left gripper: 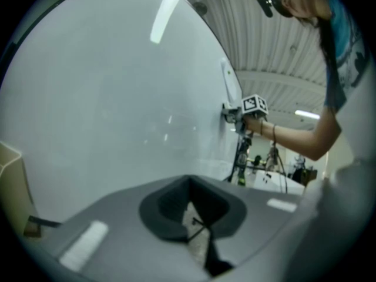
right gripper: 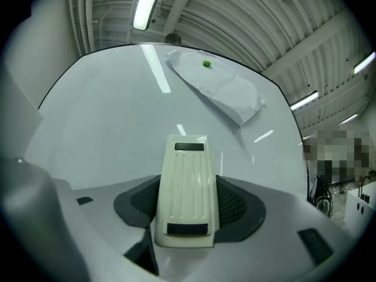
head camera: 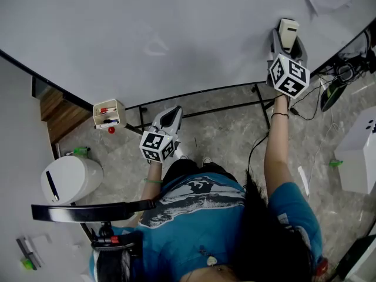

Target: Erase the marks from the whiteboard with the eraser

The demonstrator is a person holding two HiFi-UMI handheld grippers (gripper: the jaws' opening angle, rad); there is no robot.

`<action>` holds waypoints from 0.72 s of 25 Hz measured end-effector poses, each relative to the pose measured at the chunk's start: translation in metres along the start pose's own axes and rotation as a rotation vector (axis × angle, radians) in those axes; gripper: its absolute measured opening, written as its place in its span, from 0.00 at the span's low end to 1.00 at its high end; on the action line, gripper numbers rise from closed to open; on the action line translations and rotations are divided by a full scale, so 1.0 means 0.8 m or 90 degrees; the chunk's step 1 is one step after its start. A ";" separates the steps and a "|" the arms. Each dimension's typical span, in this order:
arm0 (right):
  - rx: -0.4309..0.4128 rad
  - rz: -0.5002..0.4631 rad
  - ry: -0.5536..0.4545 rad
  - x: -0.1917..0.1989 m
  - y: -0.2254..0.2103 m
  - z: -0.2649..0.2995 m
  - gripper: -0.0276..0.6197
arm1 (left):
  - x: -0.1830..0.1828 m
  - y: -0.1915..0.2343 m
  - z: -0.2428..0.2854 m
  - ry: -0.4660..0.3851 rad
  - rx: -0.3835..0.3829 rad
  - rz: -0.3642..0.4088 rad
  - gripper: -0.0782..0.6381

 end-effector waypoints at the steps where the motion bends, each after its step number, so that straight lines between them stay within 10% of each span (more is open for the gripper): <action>1: -0.006 0.004 -0.002 0.000 0.008 -0.001 0.45 | 0.000 0.001 0.000 0.000 -0.001 0.000 0.11; 18: -0.157 -0.079 -0.054 -0.013 0.265 -0.045 0.45 | 0.003 0.008 -0.002 0.000 0.002 0.000 0.11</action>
Point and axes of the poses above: the fingertips, and each gripper's own axes: z forward along the fingers, y to its left, x out of its underside, the point moved 2 cm from there along -z, backward along the fingers, and after that the axes turned 8 degrees about y, right-handed, at the moved point
